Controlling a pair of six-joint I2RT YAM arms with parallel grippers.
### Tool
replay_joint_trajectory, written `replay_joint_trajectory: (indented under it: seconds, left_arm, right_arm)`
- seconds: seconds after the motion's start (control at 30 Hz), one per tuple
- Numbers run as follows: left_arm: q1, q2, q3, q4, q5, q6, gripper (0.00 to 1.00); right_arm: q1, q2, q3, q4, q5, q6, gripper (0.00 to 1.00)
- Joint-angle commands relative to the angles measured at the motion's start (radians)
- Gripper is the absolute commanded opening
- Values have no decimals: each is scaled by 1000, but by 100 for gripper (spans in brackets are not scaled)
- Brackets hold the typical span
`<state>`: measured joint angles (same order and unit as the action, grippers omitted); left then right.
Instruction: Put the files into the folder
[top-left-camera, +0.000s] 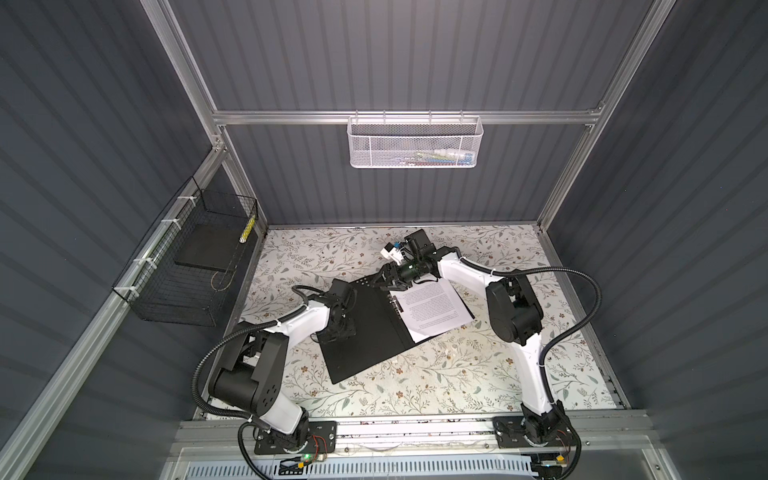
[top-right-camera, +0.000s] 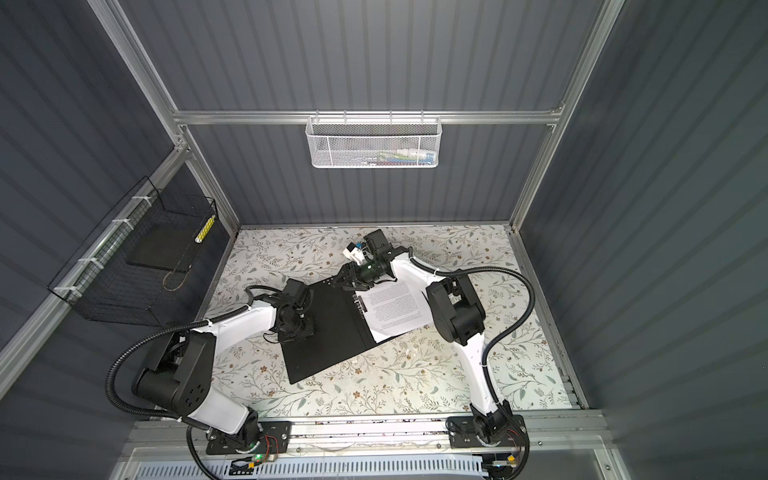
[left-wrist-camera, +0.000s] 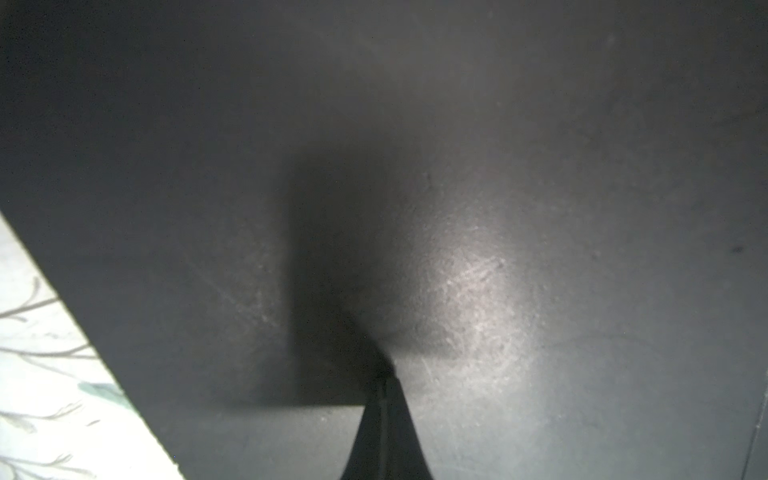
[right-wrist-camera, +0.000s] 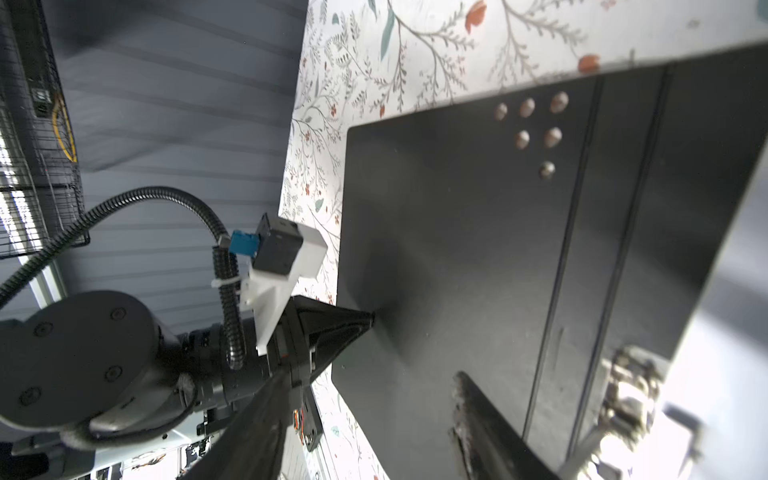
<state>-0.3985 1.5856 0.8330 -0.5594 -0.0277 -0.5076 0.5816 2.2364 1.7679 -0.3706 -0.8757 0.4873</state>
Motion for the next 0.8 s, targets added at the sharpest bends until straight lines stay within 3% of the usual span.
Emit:
replay_joint_trajectory:
  seconds: [0.0,0.3,0.53,0.77]
  left_arm:
    - [-3,91,-85,-47,7,3,0]
    - [-2,94,-82,-48,6,1,0]
    - [-3,93,-83,-47,7,0,0]
    - [-3,94,-80,-45,8,3,0]
  right_arm:
    - [-2,-58,-44,-65,62,-20,63]
    - [-43,-235,-286,52,104,128,57]
    - [-41,-209,-393,165,53,223,54]
    - [-45,-166,-391,221,53,258,61]
